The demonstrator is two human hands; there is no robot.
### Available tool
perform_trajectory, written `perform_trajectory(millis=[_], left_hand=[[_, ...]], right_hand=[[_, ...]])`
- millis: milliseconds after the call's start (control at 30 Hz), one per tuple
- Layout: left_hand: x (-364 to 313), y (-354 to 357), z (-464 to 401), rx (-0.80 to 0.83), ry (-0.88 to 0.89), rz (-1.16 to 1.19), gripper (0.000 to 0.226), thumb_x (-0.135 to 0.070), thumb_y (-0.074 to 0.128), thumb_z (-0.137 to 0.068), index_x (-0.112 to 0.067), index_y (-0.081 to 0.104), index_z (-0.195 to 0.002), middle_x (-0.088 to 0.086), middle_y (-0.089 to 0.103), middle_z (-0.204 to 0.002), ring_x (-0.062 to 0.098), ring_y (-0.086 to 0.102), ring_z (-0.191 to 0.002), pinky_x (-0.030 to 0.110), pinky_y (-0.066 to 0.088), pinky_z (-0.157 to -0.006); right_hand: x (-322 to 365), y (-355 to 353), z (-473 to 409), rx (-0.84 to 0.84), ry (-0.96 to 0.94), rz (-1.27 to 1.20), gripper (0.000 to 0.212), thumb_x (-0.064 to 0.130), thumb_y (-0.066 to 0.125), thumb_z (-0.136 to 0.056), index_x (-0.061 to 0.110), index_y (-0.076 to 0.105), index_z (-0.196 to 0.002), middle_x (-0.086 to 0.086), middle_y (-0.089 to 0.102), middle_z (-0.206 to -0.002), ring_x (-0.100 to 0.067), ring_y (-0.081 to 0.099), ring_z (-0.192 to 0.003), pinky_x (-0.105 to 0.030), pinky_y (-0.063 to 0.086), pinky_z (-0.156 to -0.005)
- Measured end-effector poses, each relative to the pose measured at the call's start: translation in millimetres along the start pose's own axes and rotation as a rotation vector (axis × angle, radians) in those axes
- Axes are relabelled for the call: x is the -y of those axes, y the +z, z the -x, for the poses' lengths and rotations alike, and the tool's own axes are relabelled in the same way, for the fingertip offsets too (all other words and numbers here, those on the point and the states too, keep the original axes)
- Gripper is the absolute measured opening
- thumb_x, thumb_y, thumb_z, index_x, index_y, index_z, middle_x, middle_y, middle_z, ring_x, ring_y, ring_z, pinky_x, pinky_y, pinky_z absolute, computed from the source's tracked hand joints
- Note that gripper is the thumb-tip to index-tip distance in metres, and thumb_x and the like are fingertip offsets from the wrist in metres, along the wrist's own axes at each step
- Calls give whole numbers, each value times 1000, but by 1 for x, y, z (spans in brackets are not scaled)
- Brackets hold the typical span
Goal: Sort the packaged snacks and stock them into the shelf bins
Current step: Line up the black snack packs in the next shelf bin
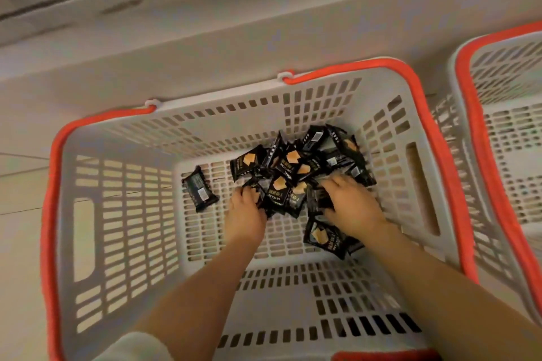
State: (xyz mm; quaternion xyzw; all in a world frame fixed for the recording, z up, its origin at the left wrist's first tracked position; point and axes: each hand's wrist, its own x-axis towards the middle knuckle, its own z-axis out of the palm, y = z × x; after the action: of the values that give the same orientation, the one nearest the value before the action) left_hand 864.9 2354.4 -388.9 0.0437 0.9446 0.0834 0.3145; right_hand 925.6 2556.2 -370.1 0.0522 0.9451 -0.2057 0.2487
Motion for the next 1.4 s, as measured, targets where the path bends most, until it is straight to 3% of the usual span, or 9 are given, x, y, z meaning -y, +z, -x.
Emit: perform_trajectory(millis=[133,233,333,467,633,867,1033,1267,1400], left_hand=[[0,4,-14,-43,-102,77,61,-28,58,-90,-6,29,-139,13,30,-143,27,29,-132,37,33,-104],[3,4,-19,7,-148,47,59,-36,63,-85,-6,38,-129,13,38,-134,28,34,-126,40,39,-100],[1,3,-17,105,-226,126,59,-38,67,-83,-5,42,-126,14,42,-130,29,44,-119,40,44,-93],[3,3,-1,79,-151,439,30,-23,61,-89,-9,49,-113,9,60,-100,16,55,-70,23,41,-53],[15,-4,28,44,-211,876,25,-24,56,-92,-15,53,-115,1,65,-97,23,64,-83,39,52,-72],[0,-31,35,191,29,994,12,-20,61,-89,-29,60,-96,-9,67,-89,1,64,-71,18,50,-64],[-25,-31,38,414,-42,1222,23,-27,43,-98,-14,59,-107,0,68,-82,14,62,-66,26,50,-65],[-11,-34,28,656,131,853,18,-31,67,-82,-19,64,-94,0,71,-94,14,68,-91,24,54,-84],[0,-34,24,706,99,632,23,-38,73,-76,-18,63,-82,-4,64,-72,7,59,-64,18,47,-61]], right_hand=[[18,-15,9,-59,297,-941,18,20,64,-86,20,58,-103,8,61,-98,-5,57,-86,-9,38,-66],[27,-24,15,-39,486,-1522,14,16,52,-93,20,62,-85,0,68,-93,-14,62,-89,-25,47,-87],[28,-29,22,66,496,-1766,24,19,40,-97,12,62,-99,-12,70,-94,-20,64,-82,-38,50,-87],[30,-29,30,118,512,-1947,31,26,36,-99,8,61,-101,-19,71,-83,-24,62,-72,-32,50,-70],[31,-34,32,169,356,-1894,23,27,54,-90,11,62,-104,-15,72,-92,-20,67,-74,-30,55,-67],[36,-23,28,49,181,-1200,10,25,68,-84,31,67,-91,21,70,-87,10,63,-81,-5,43,-64],[32,-10,20,137,247,-1185,21,28,71,-81,26,59,-98,8,67,-100,-8,62,-94,-25,46,-80],[26,-6,17,308,180,-992,38,24,80,-71,23,57,-102,5,68,-99,-9,64,-92,-22,47,-81],[38,6,15,388,29,-774,45,28,79,-72,27,54,-110,14,60,-102,-6,58,-96,-12,42,-72]])
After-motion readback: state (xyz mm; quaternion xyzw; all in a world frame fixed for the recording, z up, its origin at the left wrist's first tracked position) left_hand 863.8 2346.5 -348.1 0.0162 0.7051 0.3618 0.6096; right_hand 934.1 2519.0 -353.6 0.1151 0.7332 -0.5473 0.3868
